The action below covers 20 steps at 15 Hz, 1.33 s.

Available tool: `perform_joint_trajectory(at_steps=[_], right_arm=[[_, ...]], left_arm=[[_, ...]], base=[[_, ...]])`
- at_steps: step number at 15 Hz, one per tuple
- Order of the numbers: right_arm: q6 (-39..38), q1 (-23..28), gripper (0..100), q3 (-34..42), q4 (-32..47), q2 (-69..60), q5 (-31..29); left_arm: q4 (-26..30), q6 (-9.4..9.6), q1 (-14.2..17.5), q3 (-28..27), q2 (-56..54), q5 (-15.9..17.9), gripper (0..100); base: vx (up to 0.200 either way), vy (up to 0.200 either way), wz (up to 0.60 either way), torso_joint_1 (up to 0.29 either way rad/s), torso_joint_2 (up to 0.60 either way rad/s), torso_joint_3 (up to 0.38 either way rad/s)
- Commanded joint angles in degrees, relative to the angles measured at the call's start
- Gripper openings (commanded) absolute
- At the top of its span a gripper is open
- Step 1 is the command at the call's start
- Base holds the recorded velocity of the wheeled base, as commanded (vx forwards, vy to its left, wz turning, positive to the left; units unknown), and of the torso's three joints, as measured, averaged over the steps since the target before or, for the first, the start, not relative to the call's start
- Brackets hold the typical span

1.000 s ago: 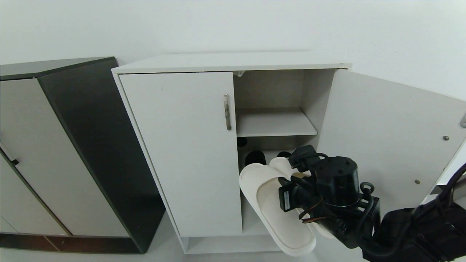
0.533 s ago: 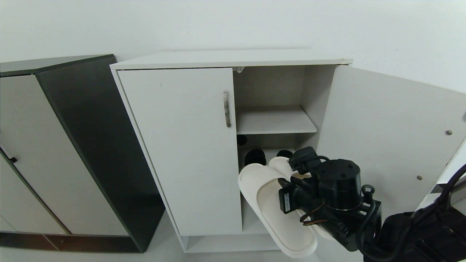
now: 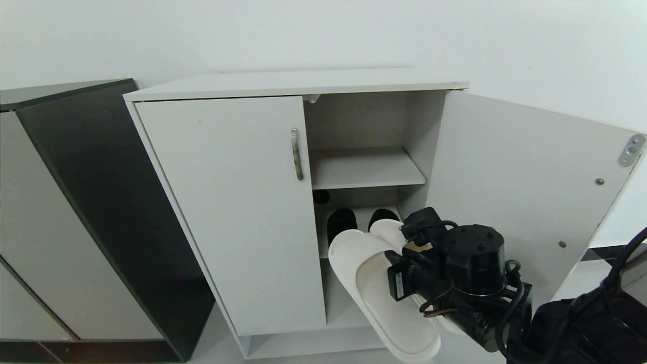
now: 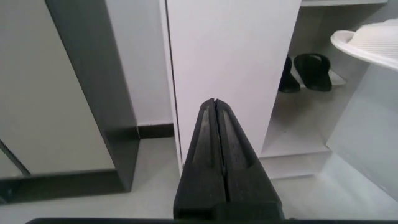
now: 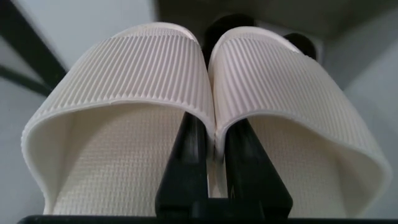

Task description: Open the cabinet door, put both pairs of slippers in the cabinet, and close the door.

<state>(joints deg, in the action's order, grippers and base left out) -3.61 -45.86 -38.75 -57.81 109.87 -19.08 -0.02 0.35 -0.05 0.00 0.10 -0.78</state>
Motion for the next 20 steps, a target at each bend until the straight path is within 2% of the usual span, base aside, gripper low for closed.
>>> perform_joint_trajectory(at_steps=[1,4,5,7,8,9,10,13,20], right_arm=[[0.2,-0.2,0,0.3,-0.6,0.6,0.1],[1.2,-2.0,0,-1.7,-1.0,0.3,-0.3],[0.5,-2.5,0,-5.6,2.6,0.3,-2.7],[-5.0,-3.0,0,-13.2,16.4,-2.1,-10.4],[-8.9,-3.8,0,-19.0,27.7,-4.4,-14.7],[-10.7,-4.3,0,-23.8,34.2,-5.3,-17.7],[-11.3,-4.6,0,-28.0,37.2,-4.8,-20.4],[-8.4,-4.6,0,-33.0,37.2,-2.8,-22.4],[-7.1,-3.4,0,-32.6,35.7,-0.5,-22.4]], left_arm=[[0.0,0.0,0.0,0.0,0.0,-0.1,0],[0.0,0.0,0.0,0.0,0.0,-0.2,0],[0.0,0.0,0.0,0.0,0.0,-0.2,0],[0.0,0.0,0.0,0.0,0.0,-0.2,0],[0.0,0.0,0.0,0.0,0.0,-0.2,0],[0.0,0.09,0.0,0.0,0.0,-0.2,0],[0.0,0.09,0.0,0.0,0.0,-0.2,0],[0.0,0.09,0.0,0.0,0.0,-0.2,0],[0.0,0.09,0.0,0.0,0.0,-0.1,0]], base=[[0.0,0.0,0.0,0.0,0.0,0.0],[0.0,0.0,0.0,0.0,0.0,0.0],[0.0,0.0,0.0,0.0,0.0,0.0],[0.0,0.0,0.0,0.0,0.0,0.0],[0.0,0.0,0.0,0.0,0.0,0.0],[0.0,0.0,0.0,0.0,0.0,0.0],[0.0,0.0,0.0,0.0,0.0,0.0],[0.0,0.0,0.0,0.0,0.0,0.0],[0.0,0.0,0.0,0.0,0.0,0.0]])
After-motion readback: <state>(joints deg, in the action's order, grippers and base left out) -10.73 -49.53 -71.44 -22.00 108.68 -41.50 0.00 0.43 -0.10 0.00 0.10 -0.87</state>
